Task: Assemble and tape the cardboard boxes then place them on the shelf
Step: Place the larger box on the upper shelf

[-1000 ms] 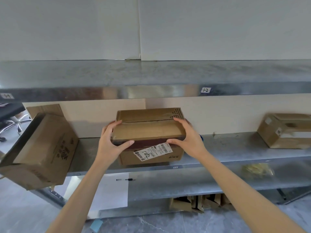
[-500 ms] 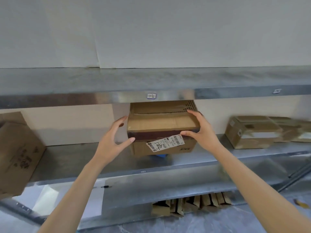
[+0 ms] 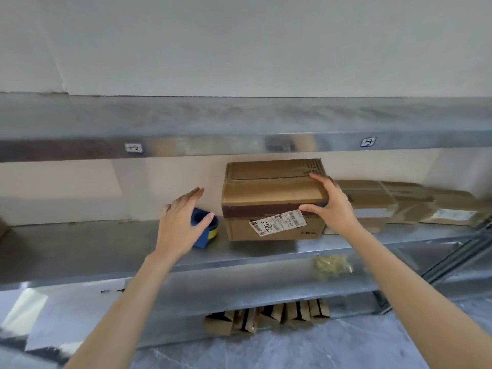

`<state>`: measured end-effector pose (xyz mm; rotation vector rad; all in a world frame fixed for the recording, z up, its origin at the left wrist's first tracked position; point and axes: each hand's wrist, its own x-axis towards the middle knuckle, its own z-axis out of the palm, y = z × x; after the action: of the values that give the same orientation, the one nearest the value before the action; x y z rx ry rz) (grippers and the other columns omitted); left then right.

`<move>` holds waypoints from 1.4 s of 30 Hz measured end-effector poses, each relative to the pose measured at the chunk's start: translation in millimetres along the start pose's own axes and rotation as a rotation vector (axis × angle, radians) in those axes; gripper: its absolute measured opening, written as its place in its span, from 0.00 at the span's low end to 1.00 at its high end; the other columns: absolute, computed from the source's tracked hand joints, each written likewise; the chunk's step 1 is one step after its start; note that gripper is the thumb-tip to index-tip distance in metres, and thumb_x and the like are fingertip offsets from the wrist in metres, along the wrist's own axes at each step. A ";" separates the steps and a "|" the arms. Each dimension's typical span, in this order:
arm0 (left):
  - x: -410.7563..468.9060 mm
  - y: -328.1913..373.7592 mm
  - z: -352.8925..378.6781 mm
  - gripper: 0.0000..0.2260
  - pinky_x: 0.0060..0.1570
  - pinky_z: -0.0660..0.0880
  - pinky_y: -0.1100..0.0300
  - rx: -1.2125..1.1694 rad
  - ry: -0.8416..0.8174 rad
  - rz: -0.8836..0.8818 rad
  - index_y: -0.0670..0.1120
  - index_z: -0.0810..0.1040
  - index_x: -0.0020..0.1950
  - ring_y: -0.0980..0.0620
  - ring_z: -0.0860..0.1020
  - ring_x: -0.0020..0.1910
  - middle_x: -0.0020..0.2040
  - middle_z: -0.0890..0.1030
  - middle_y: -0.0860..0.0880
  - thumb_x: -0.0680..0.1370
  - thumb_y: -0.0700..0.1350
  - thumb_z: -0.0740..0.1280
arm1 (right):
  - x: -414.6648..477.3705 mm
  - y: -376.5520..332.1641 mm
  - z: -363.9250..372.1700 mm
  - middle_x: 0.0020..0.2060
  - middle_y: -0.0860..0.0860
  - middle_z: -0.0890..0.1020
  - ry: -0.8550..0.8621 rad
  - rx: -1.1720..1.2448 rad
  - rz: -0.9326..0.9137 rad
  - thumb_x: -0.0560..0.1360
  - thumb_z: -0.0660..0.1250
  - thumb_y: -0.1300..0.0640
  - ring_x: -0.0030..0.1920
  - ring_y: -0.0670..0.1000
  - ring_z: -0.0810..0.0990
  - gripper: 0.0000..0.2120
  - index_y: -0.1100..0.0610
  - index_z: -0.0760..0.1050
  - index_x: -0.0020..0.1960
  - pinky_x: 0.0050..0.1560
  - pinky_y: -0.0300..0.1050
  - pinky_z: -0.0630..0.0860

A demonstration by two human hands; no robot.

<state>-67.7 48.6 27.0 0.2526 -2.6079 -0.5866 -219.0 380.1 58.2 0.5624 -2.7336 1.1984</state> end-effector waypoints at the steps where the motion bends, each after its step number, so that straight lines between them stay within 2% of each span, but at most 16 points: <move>1: 5.5 3.5 4.8 0.27 0.67 0.61 0.51 0.006 -0.003 0.002 0.52 0.67 0.76 0.50 0.68 0.71 0.75 0.70 0.53 0.78 0.57 0.66 | 4.4 8.4 -1.5 0.69 0.48 0.71 -0.004 0.000 0.011 0.63 0.79 0.44 0.56 0.47 0.73 0.41 0.37 0.64 0.71 0.57 0.46 0.71; 4: 24.5 11.0 18.3 0.28 0.68 0.61 0.49 0.016 -0.017 -0.012 0.52 0.67 0.76 0.49 0.68 0.72 0.75 0.70 0.53 0.78 0.56 0.67 | 16.9 33.9 -2.5 0.71 0.48 0.70 -0.024 0.015 0.021 0.63 0.80 0.44 0.65 0.49 0.72 0.41 0.37 0.64 0.71 0.60 0.45 0.70; 7: 41.4 13.3 31.7 0.28 0.68 0.62 0.47 0.044 -0.036 0.000 0.51 0.68 0.76 0.48 0.69 0.72 0.75 0.70 0.52 0.78 0.57 0.68 | 24.4 52.2 1.0 0.72 0.50 0.68 -0.049 0.043 0.031 0.63 0.80 0.46 0.71 0.51 0.68 0.41 0.36 0.64 0.70 0.70 0.52 0.68; 9: 49.6 16.1 42.0 0.27 0.69 0.62 0.46 0.030 -0.046 -0.010 0.51 0.68 0.76 0.47 0.68 0.72 0.75 0.70 0.51 0.78 0.57 0.67 | 28.3 63.9 3.3 0.73 0.51 0.67 -0.070 0.061 0.030 0.62 0.80 0.45 0.73 0.52 0.65 0.41 0.35 0.64 0.70 0.71 0.56 0.67; 14: 63.2 25.0 68.5 0.27 0.70 0.59 0.47 0.033 -0.083 0.004 0.53 0.68 0.76 0.48 0.67 0.73 0.75 0.69 0.53 0.78 0.56 0.68 | 33.5 88.0 2.3 0.71 0.49 0.67 -0.106 0.135 0.045 0.63 0.80 0.49 0.69 0.49 0.69 0.40 0.36 0.65 0.70 0.67 0.55 0.72; 19: 63.9 31.6 82.7 0.27 0.69 0.60 0.48 0.030 -0.108 -0.039 0.53 0.67 0.76 0.48 0.67 0.73 0.75 0.69 0.53 0.78 0.56 0.68 | 33.3 103.7 -2.4 0.69 0.47 0.66 -0.138 0.122 0.028 0.63 0.80 0.48 0.65 0.48 0.72 0.39 0.34 0.65 0.69 0.61 0.39 0.76; 21: 60.2 35.5 85.7 0.27 0.69 0.60 0.48 0.027 -0.101 -0.072 0.52 0.68 0.76 0.48 0.67 0.73 0.75 0.69 0.53 0.78 0.55 0.68 | 34.6 105.9 -3.9 0.69 0.47 0.66 -0.155 0.091 0.013 0.63 0.80 0.46 0.64 0.49 0.73 0.39 0.35 0.65 0.69 0.63 0.45 0.76; 23: 52.7 41.3 86.4 0.27 0.69 0.61 0.48 0.029 -0.090 -0.092 0.52 0.68 0.75 0.47 0.67 0.73 0.75 0.70 0.52 0.78 0.55 0.68 | 33.8 105.8 -5.2 0.69 0.48 0.67 -0.158 0.069 0.010 0.61 0.79 0.41 0.65 0.51 0.73 0.41 0.38 0.65 0.70 0.65 0.52 0.75; 25: 45.0 48.4 84.4 0.27 0.69 0.61 0.47 0.029 -0.077 -0.098 0.52 0.69 0.75 0.48 0.68 0.72 0.74 0.70 0.52 0.77 0.56 0.69 | 31.8 104.9 -7.1 0.70 0.50 0.67 -0.163 0.048 0.013 0.59 0.76 0.35 0.67 0.52 0.71 0.42 0.39 0.65 0.70 0.67 0.55 0.73; 27: 38.5 54.5 81.0 0.27 0.68 0.62 0.46 0.031 -0.058 -0.111 0.52 0.69 0.75 0.48 0.69 0.72 0.74 0.71 0.53 0.77 0.56 0.69 | 30.4 105.4 -8.1 0.72 0.51 0.66 -0.155 0.004 0.001 0.59 0.75 0.34 0.71 0.53 0.67 0.42 0.38 0.65 0.70 0.70 0.53 0.69; 32: 21.7 69.4 70.6 0.26 0.65 0.68 0.43 0.045 0.000 -0.105 0.49 0.72 0.73 0.47 0.72 0.70 0.72 0.74 0.50 0.77 0.54 0.71 | 31.0 105.7 -16.0 0.76 0.51 0.59 -0.192 -0.057 -0.031 0.64 0.78 0.41 0.76 0.53 0.61 0.40 0.40 0.66 0.73 0.72 0.45 0.61; 34: 15.2 73.5 66.3 0.25 0.64 0.68 0.44 0.063 0.024 -0.105 0.49 0.72 0.72 0.47 0.72 0.70 0.72 0.74 0.50 0.77 0.54 0.71 | 30.8 103.5 -21.3 0.78 0.49 0.54 -0.218 -0.115 -0.040 0.66 0.76 0.39 0.77 0.52 0.57 0.40 0.39 0.63 0.74 0.72 0.46 0.61; 36: 8.4 76.6 61.0 0.26 0.66 0.65 0.46 0.106 0.036 -0.115 0.50 0.71 0.73 0.48 0.71 0.70 0.73 0.73 0.51 0.77 0.56 0.69 | 29.3 96.9 -26.3 0.79 0.48 0.52 -0.210 -0.223 -0.075 0.69 0.70 0.33 0.78 0.52 0.55 0.38 0.38 0.61 0.75 0.73 0.52 0.63; 39: -1.3 79.8 50.7 0.25 0.66 0.62 0.49 0.192 0.049 -0.138 0.54 0.69 0.74 0.49 0.69 0.71 0.74 0.70 0.52 0.78 0.58 0.66 | 26.7 80.5 -28.5 0.79 0.48 0.54 -0.201 -0.326 -0.175 0.72 0.60 0.29 0.78 0.54 0.55 0.36 0.40 0.59 0.77 0.72 0.57 0.63; 42: -10.0 80.7 36.7 0.26 0.67 0.61 0.50 0.255 0.055 -0.169 0.55 0.67 0.75 0.49 0.67 0.72 0.76 0.67 0.53 0.79 0.60 0.64 | 25.8 57.2 -20.5 0.78 0.50 0.58 -0.181 -0.376 -0.240 0.75 0.57 0.31 0.76 0.55 0.58 0.33 0.42 0.61 0.77 0.71 0.57 0.65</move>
<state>-82.2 136.6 29.3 0.5664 -2.6217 -0.2952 -265.3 423.0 39.1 0.9493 -2.8263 0.5853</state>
